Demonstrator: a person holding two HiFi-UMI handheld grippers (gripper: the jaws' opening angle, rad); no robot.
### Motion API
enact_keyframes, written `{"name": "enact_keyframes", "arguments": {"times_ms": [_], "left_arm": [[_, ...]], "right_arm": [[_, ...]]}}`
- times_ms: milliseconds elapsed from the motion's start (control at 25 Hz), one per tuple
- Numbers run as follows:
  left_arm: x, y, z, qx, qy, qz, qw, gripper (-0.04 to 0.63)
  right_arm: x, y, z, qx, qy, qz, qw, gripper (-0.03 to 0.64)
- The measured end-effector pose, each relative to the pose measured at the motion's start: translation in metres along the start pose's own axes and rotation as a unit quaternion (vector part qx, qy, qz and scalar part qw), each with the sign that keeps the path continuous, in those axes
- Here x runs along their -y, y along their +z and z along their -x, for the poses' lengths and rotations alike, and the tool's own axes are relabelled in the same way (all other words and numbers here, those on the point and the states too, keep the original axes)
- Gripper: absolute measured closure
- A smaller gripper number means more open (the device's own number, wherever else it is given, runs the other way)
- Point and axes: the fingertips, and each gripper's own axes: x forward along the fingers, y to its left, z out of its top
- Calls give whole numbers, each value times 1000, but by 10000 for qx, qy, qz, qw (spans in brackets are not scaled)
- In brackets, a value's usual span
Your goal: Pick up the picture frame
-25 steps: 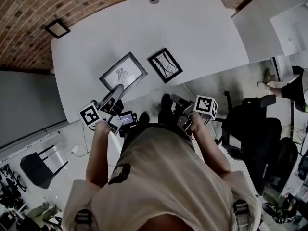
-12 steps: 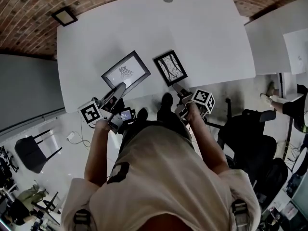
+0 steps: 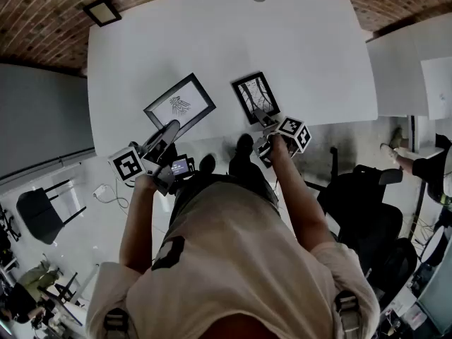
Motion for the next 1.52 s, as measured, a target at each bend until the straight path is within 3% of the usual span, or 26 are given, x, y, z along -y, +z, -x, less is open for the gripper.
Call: {"name": "enact_keyframes", "arguments": {"times_ms": [280,640,840,1120,1360,1520], "left_arm": [[6,2,-4,-24,-242,-100,9997,578],[-14,5,21,-39,-44,65,10000,578],[-25,0,26,-92,15,185,9998,578],[-21,-2,40,-277,-186,27,9994,578],[-27,-7,39,-508,-167,118,9985,578],[-29,-13,41,-635,-144,491,9967,578]], "right_arm": [[4,12,3,120,234,137,9996,295],[11,-1,8,236,305,318,9988,295],[21,-5,3,333,455,156,9983,296],[16,-28,10,396,643,-12,9971,296],[18,-38,13,409,749,-63,9963,298],[23,-50,12,389,729,-154,9965,298]]}}
